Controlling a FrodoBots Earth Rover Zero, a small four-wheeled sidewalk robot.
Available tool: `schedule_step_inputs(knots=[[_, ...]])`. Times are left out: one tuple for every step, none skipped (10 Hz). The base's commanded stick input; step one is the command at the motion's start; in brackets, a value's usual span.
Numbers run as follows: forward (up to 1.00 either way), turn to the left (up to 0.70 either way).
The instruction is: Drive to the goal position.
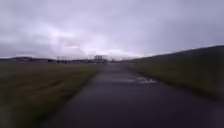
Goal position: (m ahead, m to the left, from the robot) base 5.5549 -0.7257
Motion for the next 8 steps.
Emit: schedule_step_inputs(knots=[[1.0,0.0],[1.0,0.0],[1.0,0.0],[1.0,0.0],[1.0,0.0],[1.0,-0.11],[1.0,-0.21],[1.0,-0.25]])
